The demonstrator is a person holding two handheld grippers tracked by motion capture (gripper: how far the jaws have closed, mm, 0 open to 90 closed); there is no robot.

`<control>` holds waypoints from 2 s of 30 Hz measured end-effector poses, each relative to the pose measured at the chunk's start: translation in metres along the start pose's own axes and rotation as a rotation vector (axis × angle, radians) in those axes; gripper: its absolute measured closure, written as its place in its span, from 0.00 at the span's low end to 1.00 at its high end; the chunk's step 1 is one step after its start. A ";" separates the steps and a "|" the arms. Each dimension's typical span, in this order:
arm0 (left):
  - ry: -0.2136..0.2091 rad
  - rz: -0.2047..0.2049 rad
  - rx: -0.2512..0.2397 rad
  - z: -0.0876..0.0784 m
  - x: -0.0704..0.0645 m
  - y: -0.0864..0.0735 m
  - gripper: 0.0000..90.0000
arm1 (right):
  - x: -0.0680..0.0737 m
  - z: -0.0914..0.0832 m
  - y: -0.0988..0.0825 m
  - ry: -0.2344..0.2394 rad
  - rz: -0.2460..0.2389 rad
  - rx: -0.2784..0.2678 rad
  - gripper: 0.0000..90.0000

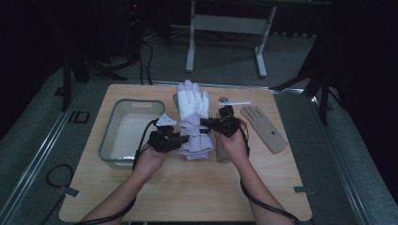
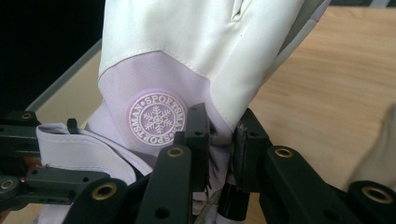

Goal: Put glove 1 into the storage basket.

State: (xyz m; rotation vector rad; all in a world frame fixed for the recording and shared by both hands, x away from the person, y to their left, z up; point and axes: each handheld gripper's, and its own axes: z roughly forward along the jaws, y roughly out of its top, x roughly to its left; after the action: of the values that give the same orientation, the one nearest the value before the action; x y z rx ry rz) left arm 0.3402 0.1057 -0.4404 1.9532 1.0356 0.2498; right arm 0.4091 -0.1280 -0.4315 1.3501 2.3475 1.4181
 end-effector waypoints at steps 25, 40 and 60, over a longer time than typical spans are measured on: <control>0.133 0.002 -0.032 -0.103 0.071 -0.012 0.83 | 0.096 0.072 0.056 0.106 -0.092 -0.021 0.87; 0.148 -0.050 0.027 -0.120 0.123 -0.049 0.83 | 0.133 0.139 0.050 0.109 -0.100 0.031 0.87; 0.145 -0.116 0.167 -0.086 0.128 -0.078 0.56 | 0.116 0.172 0.007 0.067 -0.034 0.178 0.87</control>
State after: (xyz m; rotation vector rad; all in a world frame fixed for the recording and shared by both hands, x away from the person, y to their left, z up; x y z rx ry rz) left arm 0.3314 0.2737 -0.4776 2.0377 1.2960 0.2496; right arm 0.4245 0.0720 -0.4838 1.3149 2.5805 1.2919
